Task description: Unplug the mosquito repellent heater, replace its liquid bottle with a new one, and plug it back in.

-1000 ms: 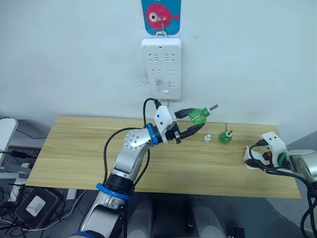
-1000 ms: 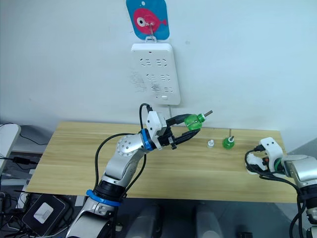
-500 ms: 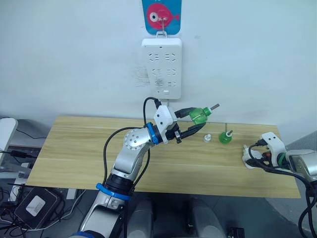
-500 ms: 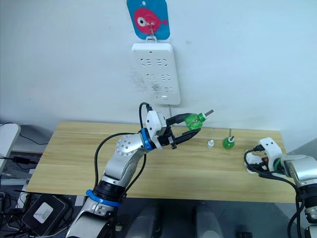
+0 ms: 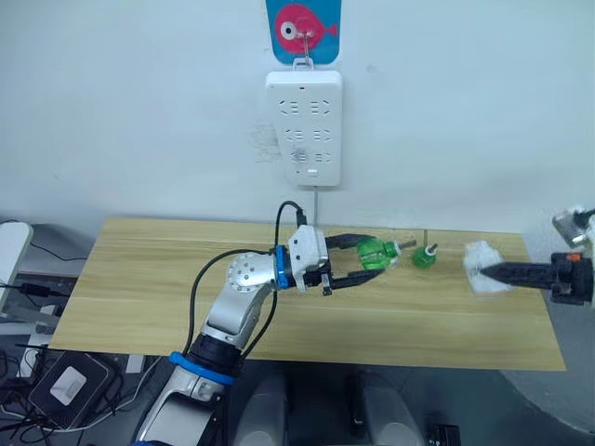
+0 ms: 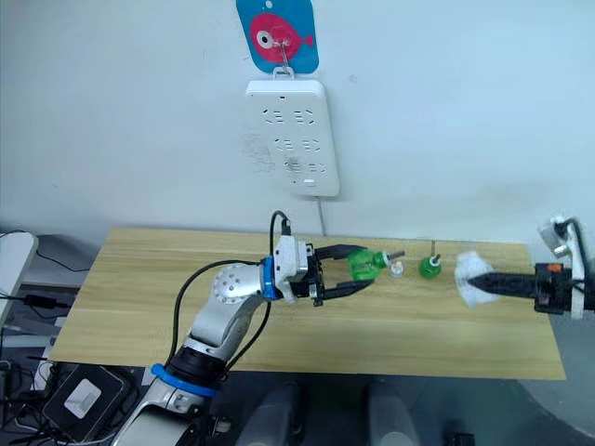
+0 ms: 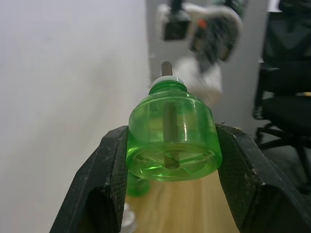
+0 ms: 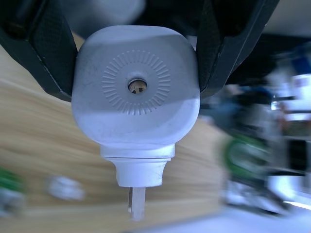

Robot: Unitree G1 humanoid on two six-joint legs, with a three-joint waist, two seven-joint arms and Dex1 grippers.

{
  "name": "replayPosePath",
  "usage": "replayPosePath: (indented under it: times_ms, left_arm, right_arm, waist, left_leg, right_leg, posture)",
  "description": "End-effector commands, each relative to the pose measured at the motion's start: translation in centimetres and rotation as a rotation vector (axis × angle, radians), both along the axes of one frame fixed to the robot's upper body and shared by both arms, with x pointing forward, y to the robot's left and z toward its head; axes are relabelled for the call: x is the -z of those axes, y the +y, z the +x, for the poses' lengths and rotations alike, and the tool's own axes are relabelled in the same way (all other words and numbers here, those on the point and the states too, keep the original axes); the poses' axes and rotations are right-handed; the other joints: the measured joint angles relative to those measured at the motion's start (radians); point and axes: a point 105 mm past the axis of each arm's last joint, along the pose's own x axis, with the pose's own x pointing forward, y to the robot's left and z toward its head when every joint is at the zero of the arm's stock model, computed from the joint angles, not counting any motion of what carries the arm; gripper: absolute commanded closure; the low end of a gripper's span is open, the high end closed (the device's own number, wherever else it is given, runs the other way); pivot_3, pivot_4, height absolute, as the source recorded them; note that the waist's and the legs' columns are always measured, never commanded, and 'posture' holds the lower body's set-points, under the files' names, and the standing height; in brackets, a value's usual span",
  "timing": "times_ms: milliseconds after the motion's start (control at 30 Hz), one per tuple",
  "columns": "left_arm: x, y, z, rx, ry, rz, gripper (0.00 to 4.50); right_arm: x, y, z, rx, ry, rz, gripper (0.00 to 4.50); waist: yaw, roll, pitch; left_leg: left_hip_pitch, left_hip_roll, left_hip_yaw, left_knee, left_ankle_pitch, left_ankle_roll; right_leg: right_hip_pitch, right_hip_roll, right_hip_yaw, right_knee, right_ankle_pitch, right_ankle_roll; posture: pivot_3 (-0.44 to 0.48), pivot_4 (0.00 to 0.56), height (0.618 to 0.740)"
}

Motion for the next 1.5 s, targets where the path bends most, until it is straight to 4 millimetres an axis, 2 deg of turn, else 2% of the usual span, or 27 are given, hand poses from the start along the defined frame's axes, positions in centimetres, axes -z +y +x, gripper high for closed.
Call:
replayPosePath:
  times_ms: [33, 233, 567, 1133, 1500]
  left_arm:
    - [-0.9, -0.2, -0.8, 0.063, -0.042, -0.021, 2.25]
    - [-1.1, -0.9, -1.0, 0.091, -0.051, -0.026, 2.25]
    - [-1.3, -1.7, -0.7, 0.095, -0.067, -0.038, 2.25]
    - [-2.3, -2.4, -0.9, 0.115, -0.083, -0.058, 2.25]
    - [-2.0, -2.6, -1.5, 0.138, -0.084, -0.042, 2.25]
  right_arm:
    - [-1.4, 1.0, -0.4, -0.041, -0.032, 0.065, 1.53]
    - [-2.3, 3.0, -0.3, -0.088, -0.060, 0.125, 1.53]
    - [-3.0, 4.7, -0.4, -0.078, -0.068, 0.182, 1.53]
    - [-2.4, 6.0, -0.6, -0.085, -0.065, 0.173, 1.53]
    - [-2.2, 6.3, -0.6, -0.091, -0.069, 0.165, 1.53]
  waist:
    - [0.001, 0.000, 0.000]
    - [0.001, 0.000, 0.000]
    - [0.000, 0.000, 0.000]
    - [0.000, 0.000, 0.000]
    - [0.000, 0.000, 0.000]
  left_leg:
    - [0.000, 0.000, 0.000, 0.000, 0.000, 0.000]
    - [-0.006, -0.001, 0.000, 0.002, -0.002, 0.003]
    - [-0.011, -0.001, -0.001, 0.006, -0.002, 0.004]
    - [-0.011, -0.001, -0.001, 0.007, -0.003, 0.006]
    - [-0.011, -0.001, -0.002, 0.007, -0.003, 0.006]
  right_leg:
    - [0.000, 0.000, 0.000, 0.000, 0.000, 0.000]
    - [-0.003, -0.001, 0.000, 0.000, 0.002, 0.003]
    - [-0.005, -0.001, -0.002, -0.001, 0.003, 0.004]
    - [-0.005, -0.001, -0.002, -0.001, 0.003, 0.004]
    - [-0.005, -0.001, -0.002, -0.001, 0.003, 0.004]
  posture:
    - [-0.090, 0.280, 0.740]
    - [-0.090, 0.280, 0.740]
    - [-0.098, 0.269, 0.740]
    - [-0.092, 0.267, 0.740]
    - [-0.094, 0.271, 0.740]
